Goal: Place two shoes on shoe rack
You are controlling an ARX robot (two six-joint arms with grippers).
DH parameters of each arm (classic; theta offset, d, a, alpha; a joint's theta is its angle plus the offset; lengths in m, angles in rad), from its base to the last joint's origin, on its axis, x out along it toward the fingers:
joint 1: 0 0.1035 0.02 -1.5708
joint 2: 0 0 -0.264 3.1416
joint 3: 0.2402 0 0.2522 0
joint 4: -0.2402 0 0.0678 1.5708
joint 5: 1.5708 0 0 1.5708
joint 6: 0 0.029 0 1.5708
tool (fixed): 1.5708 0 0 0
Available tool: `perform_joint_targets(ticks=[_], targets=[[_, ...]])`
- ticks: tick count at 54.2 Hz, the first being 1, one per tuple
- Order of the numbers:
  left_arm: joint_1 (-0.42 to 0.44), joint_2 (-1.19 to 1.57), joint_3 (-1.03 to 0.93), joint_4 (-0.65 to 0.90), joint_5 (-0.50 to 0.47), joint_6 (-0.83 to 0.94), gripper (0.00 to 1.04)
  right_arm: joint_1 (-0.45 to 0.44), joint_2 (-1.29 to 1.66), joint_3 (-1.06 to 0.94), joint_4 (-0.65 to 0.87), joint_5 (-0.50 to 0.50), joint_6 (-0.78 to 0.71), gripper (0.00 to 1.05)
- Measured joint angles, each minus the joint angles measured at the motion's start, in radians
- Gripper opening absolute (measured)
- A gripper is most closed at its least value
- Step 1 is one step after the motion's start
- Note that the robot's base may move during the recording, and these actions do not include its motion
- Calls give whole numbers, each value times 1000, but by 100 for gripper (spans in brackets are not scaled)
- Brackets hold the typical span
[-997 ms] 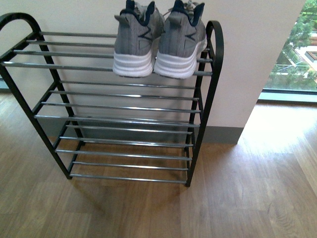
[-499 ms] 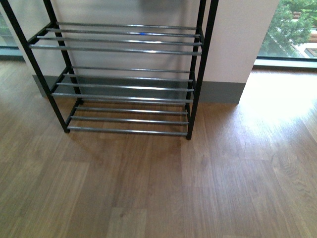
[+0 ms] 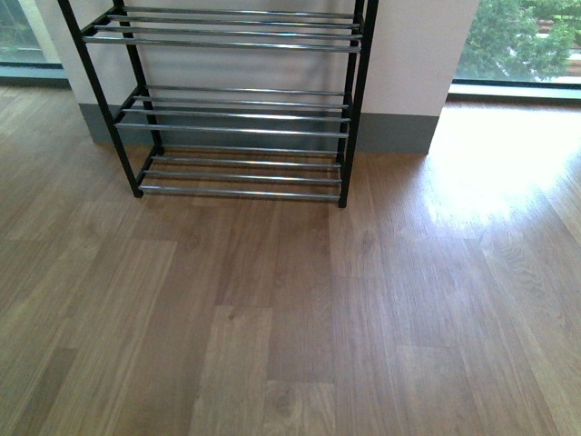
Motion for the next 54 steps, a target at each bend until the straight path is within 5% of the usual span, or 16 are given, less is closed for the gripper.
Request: perform_joint_targets(ticks=[54], targets=[[0,0,0,0,0,0,95,0,0,0,0,0,0,95]])
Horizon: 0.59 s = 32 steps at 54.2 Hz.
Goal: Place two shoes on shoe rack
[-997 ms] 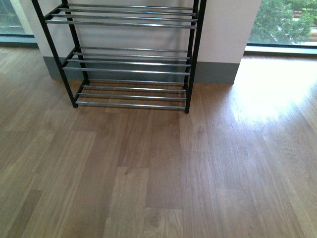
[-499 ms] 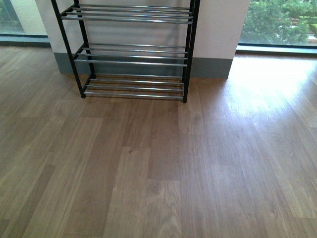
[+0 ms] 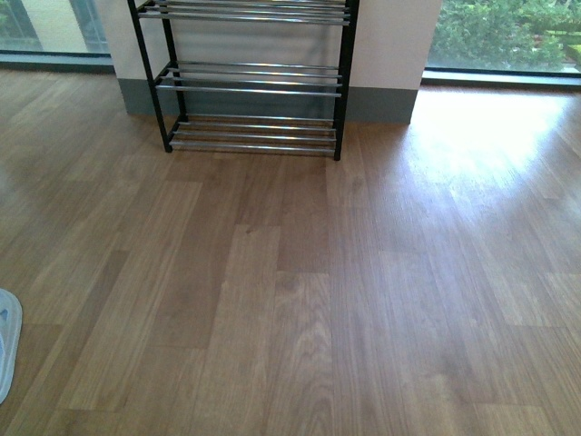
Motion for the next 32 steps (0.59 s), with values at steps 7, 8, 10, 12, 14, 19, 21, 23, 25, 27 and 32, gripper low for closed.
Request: perform_joint_targets(ticks=[7,8,10,12,14,19,21,23,25,27,32], targets=[[0,0,0,0,0,0,95,0,0,0,0,0,0,95],[0,0,0,0,0,0,95,0,0,0,0,0,0,95],[0,0,0,0,0,0,95,0,0,0,0,0,0,95],[0,0,0,0,0,0,95,0,0,0,0,0,0,95],[0,0,0,0,1,0,95,0,0,0,0,1,0,95],[0,0,0,0,1,0,95,0,0,0,0,3,0,95],[0,0,0,0,1,0,95,0,0,0,0,3,0,95],[0,0,0,0,1,0,95,0,0,0,0,3,0,95],[0,0,0,0,1,0,95,0,0,0,0,3,0,95],[0,0,0,0,1,0,95,0,0,0,0,3,0,95],[0,0,0,0,0,0,95,0,0,0,0,3,0,95]])
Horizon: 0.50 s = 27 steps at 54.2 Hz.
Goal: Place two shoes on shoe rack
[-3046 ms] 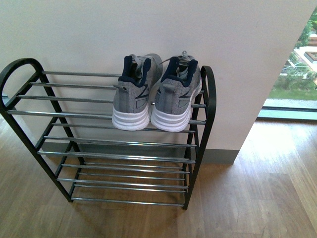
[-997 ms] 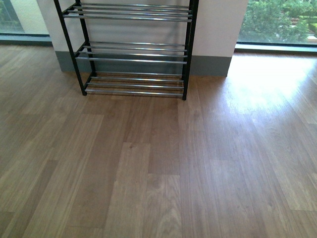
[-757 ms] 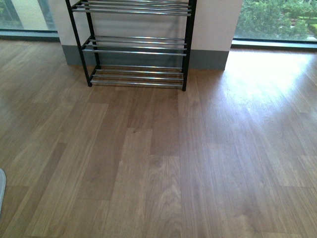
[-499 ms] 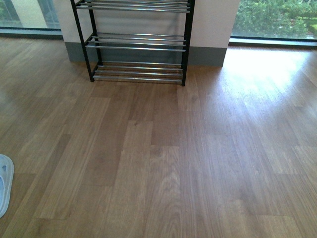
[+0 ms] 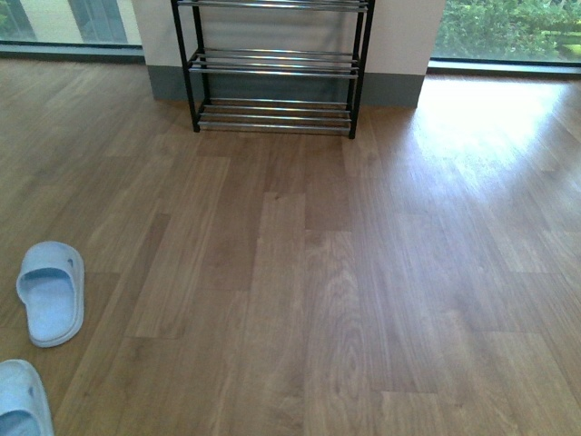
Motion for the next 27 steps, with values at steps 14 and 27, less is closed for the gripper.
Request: perform_joint_targets(ticks=[14,27], targets=[[0,0,0,0,0,0,95,0,0,0,0,0,0,95],[0,0,0,0,0,0,95,0,-1,0,0,-2,0,95]])
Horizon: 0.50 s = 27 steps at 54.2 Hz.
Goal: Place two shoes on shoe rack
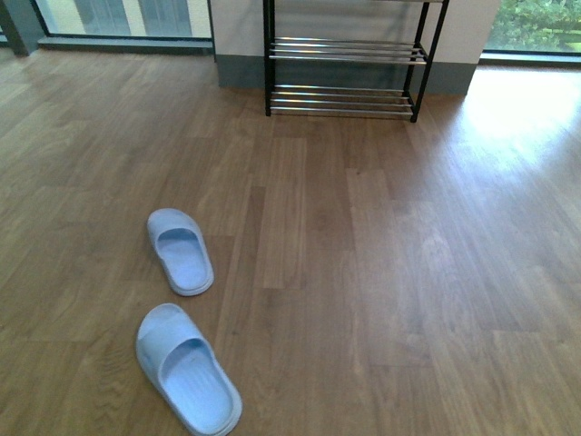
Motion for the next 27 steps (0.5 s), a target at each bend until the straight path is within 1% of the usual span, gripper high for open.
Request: perform_joint_targets(ticks=[27], targets=[[0,0,0,0,-3,0,95,0,0,0,0,-2,0,95]])
